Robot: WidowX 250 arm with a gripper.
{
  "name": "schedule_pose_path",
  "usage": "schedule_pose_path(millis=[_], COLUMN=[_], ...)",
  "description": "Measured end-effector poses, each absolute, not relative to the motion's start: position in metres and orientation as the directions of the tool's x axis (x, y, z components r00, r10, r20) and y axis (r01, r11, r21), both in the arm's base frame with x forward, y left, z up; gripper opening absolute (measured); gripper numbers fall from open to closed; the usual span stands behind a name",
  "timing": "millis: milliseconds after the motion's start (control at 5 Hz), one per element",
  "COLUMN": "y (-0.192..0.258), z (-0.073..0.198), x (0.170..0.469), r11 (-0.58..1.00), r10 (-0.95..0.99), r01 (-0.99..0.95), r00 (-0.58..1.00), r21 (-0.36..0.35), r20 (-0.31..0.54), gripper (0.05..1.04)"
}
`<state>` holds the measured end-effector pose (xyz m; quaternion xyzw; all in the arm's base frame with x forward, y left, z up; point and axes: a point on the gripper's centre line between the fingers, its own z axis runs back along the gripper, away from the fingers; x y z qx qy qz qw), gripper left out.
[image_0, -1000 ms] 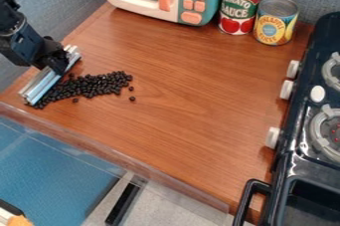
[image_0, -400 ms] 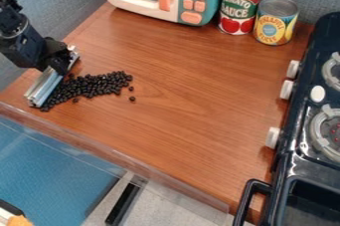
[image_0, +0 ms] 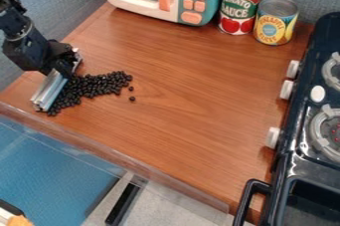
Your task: Sweep into pile
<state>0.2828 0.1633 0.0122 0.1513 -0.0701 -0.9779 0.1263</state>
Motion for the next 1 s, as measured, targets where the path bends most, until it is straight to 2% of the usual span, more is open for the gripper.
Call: schedule_pose_path(millis=[800,1000], y=[0.1571,0.156], z=[0.0168,0.0196], x=[0.288,0.2845], r11=[-0.949,-0.939], r10=[-0.292,-0.299], r01=[0.242,0.238], r00=[-0.918,-0.922], r21=[0.204,0.249], r20=[-0.27,-0.246], gripper=[0.374,0.374])
